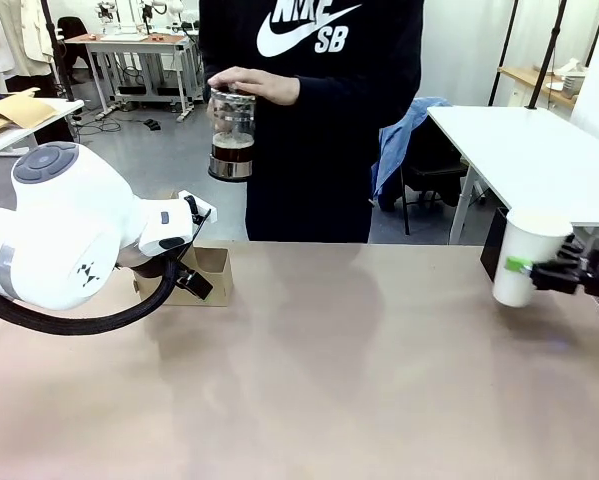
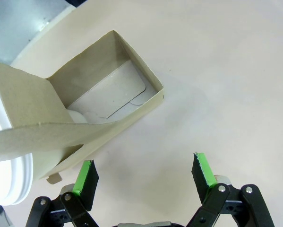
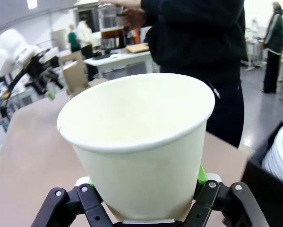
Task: Pour a drink into a cup and package it in a carrier.
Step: Pick up the 600 ml Paper Cup and place it in the middle top area of the table.
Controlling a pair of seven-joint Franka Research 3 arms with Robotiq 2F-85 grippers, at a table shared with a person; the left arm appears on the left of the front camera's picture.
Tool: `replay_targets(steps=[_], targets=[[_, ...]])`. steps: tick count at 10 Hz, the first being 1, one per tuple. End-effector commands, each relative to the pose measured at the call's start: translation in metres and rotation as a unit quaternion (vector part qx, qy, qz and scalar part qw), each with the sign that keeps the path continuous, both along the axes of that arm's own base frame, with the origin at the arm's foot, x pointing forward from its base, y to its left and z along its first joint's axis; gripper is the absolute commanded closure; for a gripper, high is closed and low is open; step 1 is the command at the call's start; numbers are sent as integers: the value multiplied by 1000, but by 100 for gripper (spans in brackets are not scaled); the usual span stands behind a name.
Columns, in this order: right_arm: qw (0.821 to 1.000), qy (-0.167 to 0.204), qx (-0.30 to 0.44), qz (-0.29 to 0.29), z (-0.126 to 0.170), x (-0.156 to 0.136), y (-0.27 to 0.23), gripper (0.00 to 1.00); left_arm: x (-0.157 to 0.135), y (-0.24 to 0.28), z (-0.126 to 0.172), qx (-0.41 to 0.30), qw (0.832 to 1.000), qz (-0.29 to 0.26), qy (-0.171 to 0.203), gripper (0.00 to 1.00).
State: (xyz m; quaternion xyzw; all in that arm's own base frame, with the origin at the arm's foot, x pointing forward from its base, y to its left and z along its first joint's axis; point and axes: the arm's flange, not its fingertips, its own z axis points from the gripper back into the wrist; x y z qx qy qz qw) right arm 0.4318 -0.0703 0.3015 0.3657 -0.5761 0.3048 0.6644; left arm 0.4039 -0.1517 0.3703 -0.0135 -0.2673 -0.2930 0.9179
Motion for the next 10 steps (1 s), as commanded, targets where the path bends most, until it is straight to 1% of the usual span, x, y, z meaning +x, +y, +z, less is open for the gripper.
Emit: replay_targets(steps=[1,2,3,4,5,6,7,8,10], targets=[[999,2,7,-45,32,20,62,20,0,0,0,0,1000,0,0,0],[999,-3,14,-39,40,34,89,20,0,0,0,0,1000,0,0,0],[999,-6,19,-29,43,58,122,20,0,0,0,0,1000,0,0,0],[999,-10,19,-34,42,84,149,20,0,0,0,0,1000,0,0,0],[999,-21,14,-39,32,105,167,20,0,0,0,0,1000,0,0,0],[998,-36,24,-49,21,127,178,20,0,0,0,0,1000,0,0,0],[998,-36,26,-41,11,137,182,20,0,0,0,0,1000,0,0,0],[998,-44,19,-39,1,144,183,20,0,0,0,0,1000,0,0,0],[999,-41,20,-27,-14,152,186,20,0,0,0,0,1000,0,0,0]])
